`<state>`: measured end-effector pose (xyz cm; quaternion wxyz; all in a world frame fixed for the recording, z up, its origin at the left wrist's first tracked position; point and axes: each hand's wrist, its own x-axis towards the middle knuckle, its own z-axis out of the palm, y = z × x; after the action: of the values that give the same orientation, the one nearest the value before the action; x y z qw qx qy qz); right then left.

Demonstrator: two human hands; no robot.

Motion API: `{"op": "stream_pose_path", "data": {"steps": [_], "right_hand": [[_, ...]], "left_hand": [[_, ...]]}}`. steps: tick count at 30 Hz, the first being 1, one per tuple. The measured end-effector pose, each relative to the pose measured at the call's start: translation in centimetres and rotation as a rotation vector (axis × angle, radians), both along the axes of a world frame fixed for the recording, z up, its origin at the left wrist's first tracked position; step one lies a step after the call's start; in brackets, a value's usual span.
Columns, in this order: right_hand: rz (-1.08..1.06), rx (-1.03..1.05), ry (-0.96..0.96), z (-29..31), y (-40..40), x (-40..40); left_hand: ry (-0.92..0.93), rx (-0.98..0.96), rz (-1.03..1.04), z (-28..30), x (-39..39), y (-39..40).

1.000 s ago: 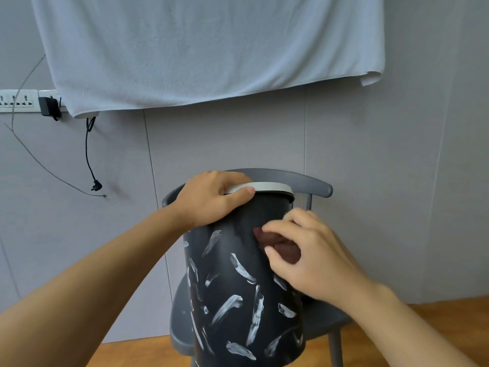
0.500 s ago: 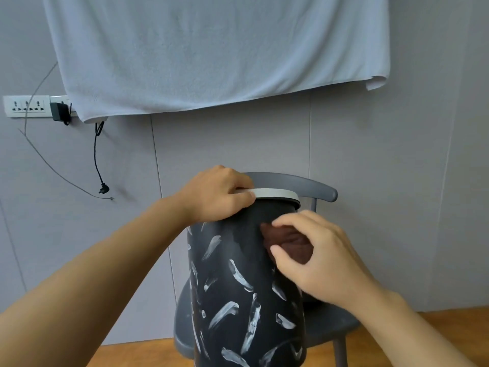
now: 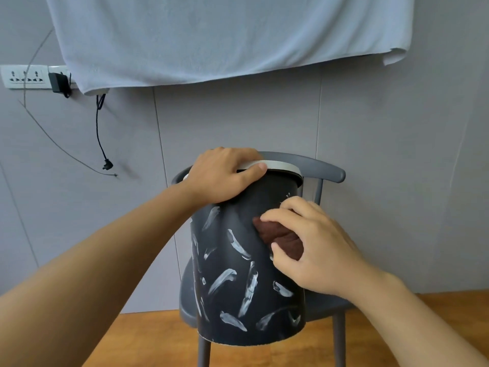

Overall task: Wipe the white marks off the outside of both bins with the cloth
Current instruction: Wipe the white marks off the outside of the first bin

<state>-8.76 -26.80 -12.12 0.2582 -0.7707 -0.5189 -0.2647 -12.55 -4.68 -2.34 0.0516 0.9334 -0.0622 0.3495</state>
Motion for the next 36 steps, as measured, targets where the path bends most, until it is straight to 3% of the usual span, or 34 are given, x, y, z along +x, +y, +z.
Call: {"op": "stream_pose_path", "data": {"steps": [3, 7, 9, 15, 21, 27, 32, 36], "right_hand": [[0.040, -0.066, -0.023, 0.5, -0.2, -0.3], [0.023, 0.215, 0.053, 1.0, 0.4, 0.1], [0.000, 0.257, 0.031, 0.7, 1.0, 0.1], [0.141, -0.016, 0.057, -1.7, 0.6, -1.0], [0.024, 0.216, 0.076, -1.0, 1.3, -0.6], [0.138, -0.057, 0.171, -2.0, -0.3, -1.2], [0.086, 0.204, 0.167, -1.3, 0.4, -0.7], [0.160, 0.031, 0.200, -2.3, -0.4, -0.7]], "left_hand": [[-0.010, -0.016, -0.014, 0.0, -0.4, 0.3], [-0.064, 0.082, -0.038, -0.4, -0.4, -0.3], [-0.107, 0.084, -0.005, -0.8, -0.3, -0.4], [-0.139, -0.018, 0.077, -1.0, 0.0, 0.9], [-0.153, 0.011, 0.055, -1.0, 0.2, 0.7], [-0.145, -0.014, 0.074, -0.8, 0.2, 1.0], [-0.133, -0.008, 0.064, -0.9, 0.2, 0.8], [-0.134, -0.011, 0.078, -0.9, 0.2, 1.1]]}}
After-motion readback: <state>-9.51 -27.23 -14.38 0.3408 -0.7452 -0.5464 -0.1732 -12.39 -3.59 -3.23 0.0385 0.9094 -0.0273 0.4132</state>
